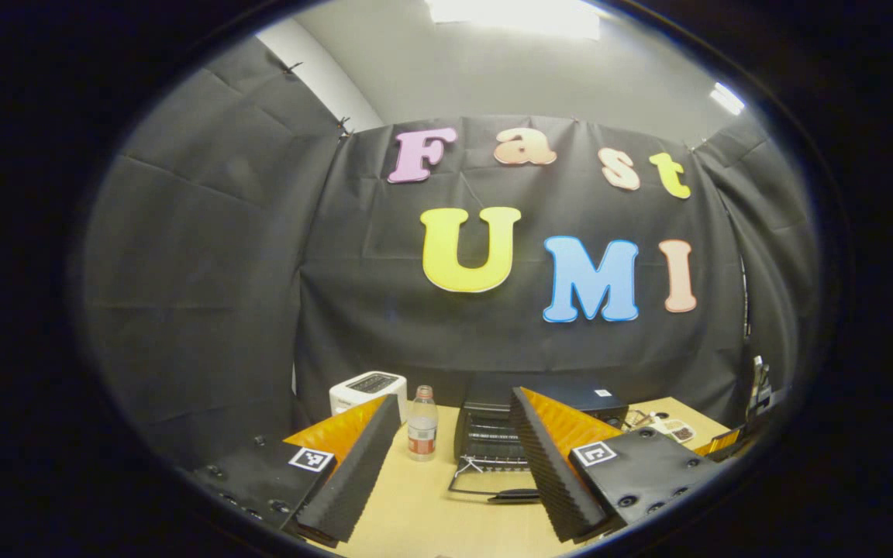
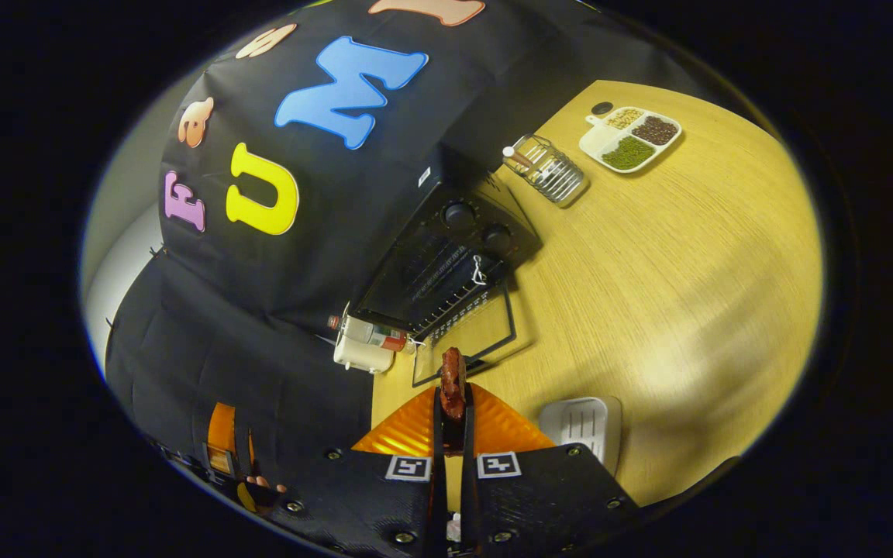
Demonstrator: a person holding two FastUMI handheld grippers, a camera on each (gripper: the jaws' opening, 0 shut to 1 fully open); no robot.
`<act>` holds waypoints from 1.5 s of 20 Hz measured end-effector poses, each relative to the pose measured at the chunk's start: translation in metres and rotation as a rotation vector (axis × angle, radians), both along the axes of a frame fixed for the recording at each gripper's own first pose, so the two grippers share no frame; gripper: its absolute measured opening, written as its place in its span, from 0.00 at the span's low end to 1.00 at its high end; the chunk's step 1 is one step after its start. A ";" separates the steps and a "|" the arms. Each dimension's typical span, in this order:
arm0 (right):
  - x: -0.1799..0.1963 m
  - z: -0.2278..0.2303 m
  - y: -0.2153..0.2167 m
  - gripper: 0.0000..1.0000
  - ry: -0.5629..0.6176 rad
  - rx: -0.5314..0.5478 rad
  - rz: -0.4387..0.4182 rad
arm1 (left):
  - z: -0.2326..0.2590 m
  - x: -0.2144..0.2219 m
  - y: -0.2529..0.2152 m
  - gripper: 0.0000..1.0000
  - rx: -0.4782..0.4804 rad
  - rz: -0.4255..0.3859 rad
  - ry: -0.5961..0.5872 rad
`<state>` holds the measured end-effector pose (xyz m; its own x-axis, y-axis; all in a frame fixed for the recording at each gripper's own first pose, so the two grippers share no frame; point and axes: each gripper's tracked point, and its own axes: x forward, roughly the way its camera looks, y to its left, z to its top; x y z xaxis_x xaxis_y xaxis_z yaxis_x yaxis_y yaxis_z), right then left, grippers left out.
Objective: Open the electric oven with the left hand, put the food in, and close the electric oven.
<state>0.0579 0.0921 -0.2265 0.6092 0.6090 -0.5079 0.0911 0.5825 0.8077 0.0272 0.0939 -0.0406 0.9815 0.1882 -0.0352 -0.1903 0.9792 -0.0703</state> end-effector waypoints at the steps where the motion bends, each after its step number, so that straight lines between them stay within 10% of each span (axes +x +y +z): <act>1: 0.007 0.001 0.006 0.07 -0.008 0.001 0.002 | -0.001 0.001 0.006 1.00 0.000 0.008 0.001; 30: 0.200 -0.047 0.121 0.07 -0.124 0.071 -0.169 | -0.071 0.069 0.110 0.96 0.073 0.067 0.178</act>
